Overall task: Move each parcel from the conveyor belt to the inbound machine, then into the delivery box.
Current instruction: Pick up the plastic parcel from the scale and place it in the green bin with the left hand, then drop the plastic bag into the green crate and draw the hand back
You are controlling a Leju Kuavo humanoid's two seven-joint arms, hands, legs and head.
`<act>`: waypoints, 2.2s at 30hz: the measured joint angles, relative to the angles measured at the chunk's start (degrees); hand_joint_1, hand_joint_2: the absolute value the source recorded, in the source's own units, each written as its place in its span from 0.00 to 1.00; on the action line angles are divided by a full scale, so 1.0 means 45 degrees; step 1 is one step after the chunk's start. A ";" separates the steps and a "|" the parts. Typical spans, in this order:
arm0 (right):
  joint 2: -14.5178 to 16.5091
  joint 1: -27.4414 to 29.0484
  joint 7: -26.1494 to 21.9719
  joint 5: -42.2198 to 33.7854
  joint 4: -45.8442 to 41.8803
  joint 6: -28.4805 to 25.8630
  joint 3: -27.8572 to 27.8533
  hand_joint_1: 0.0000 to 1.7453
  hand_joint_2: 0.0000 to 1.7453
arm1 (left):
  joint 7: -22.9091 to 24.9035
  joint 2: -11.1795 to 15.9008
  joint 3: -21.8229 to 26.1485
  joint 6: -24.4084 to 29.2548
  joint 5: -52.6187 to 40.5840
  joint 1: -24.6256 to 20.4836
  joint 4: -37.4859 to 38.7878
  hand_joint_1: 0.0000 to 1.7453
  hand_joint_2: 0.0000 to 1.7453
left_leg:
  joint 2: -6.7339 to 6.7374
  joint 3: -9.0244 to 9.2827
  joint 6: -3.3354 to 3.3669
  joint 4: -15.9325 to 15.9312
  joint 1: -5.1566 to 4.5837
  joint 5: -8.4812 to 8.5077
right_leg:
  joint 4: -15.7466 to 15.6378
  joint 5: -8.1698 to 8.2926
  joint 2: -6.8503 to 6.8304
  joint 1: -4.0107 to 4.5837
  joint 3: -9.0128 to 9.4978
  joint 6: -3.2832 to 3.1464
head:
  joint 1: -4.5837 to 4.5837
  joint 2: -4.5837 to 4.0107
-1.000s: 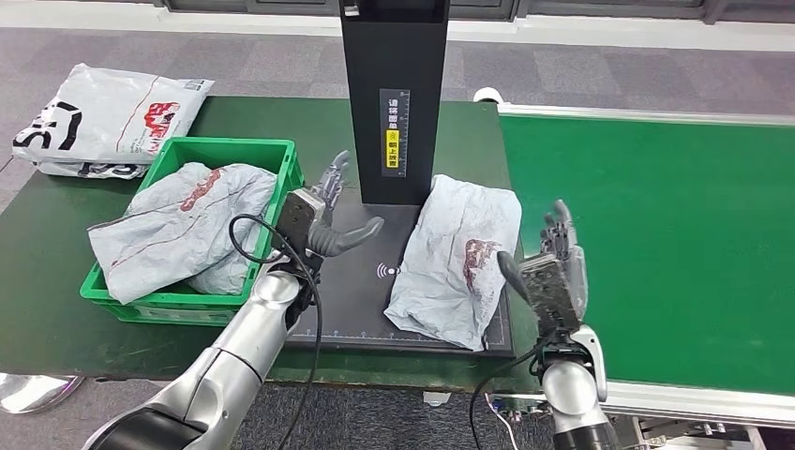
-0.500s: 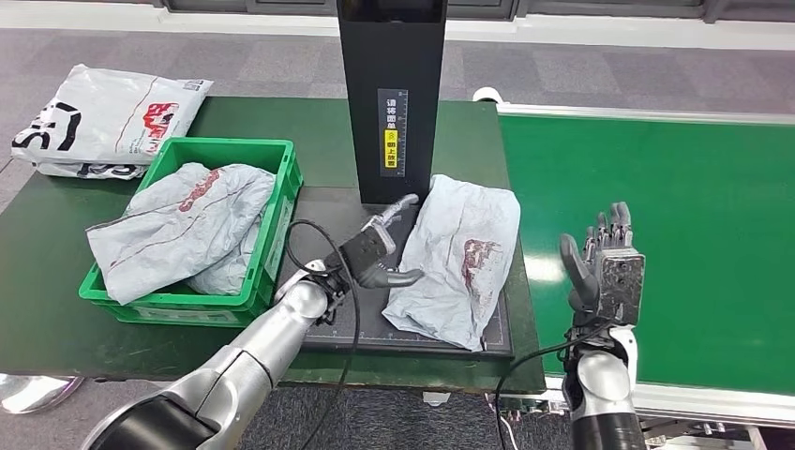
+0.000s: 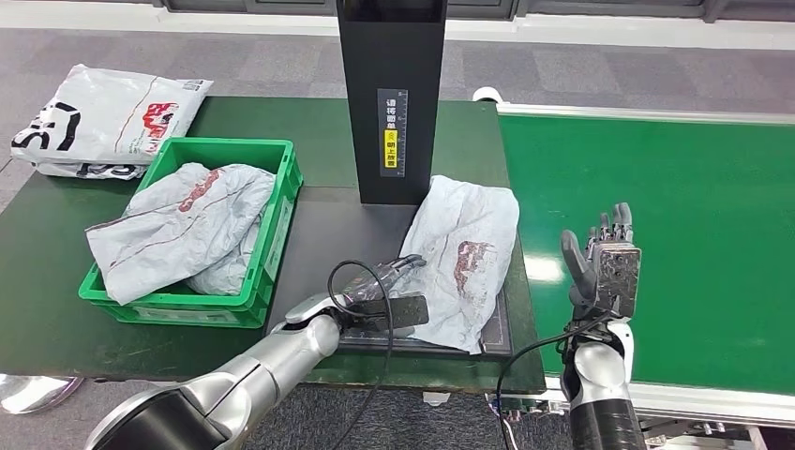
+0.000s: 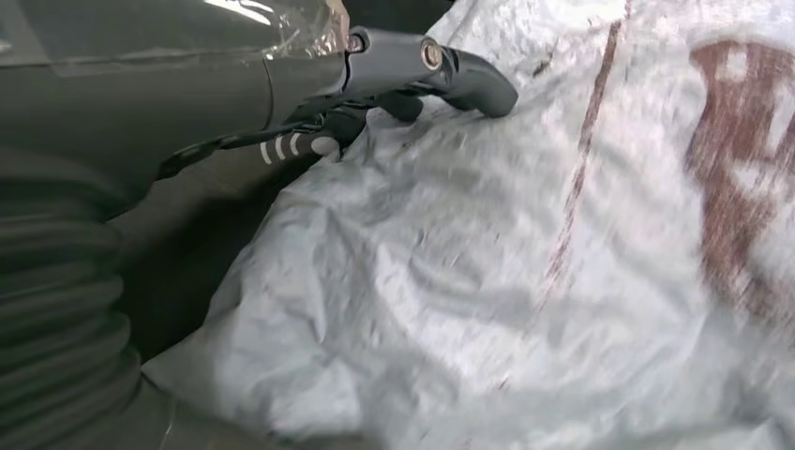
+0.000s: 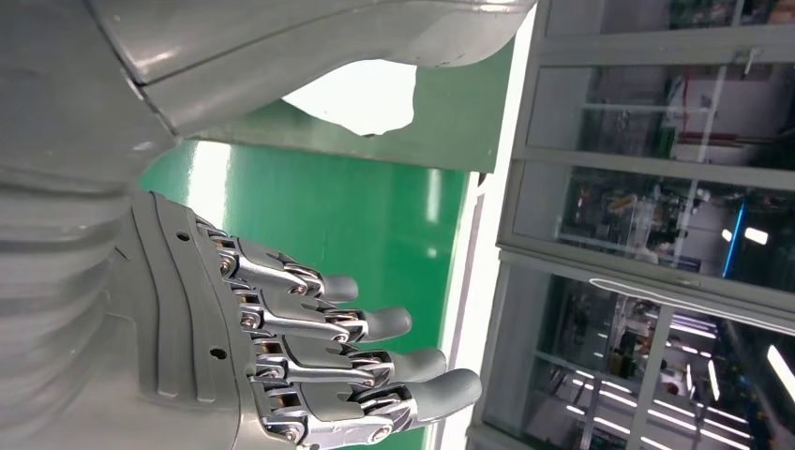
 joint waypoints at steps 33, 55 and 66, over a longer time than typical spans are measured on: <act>-0.0047 -0.0125 -0.0163 -0.0533 0.0784 -0.0196 0.0000 0.00 1.00 | -0.0090 0.0237 0.0526 0.0551 0.1056 -0.0372 0.0458 1.00 1.00 | -0.0002 0.0035 -0.0002 0.0000 0.0000 0.0002 | 0.0004 -0.0001 -0.0002 -0.0001 0.0035 0.0001 | 0.0000 0.0000; -0.0007 0.0247 -0.0038 -0.0309 -0.0009 -0.1317 -0.0460 0.00 1.00 | -0.2685 0.1353 0.5644 0.7455 -0.2339 -0.1196 -0.3526 1.00 1.00 | 0.0009 0.0005 -0.0032 0.0000 0.0013 0.0018 | 0.0032 0.0003 0.0009 0.0007 -0.0008 -0.0009 | 0.0006 0.0000; 0.0012 0.0788 -0.0010 -0.0305 -0.0873 -0.1134 -0.0979 0.00 1.00 | -0.3002 0.2458 0.9356 0.7601 -0.1908 -0.1683 -0.4206 1.00 1.00 | 0.0074 0.0046 -0.0077 -0.0009 0.0025 0.0007 | 0.0052 -0.0016 0.0087 0.0021 -0.0025 -0.0065 | -0.0004 0.0000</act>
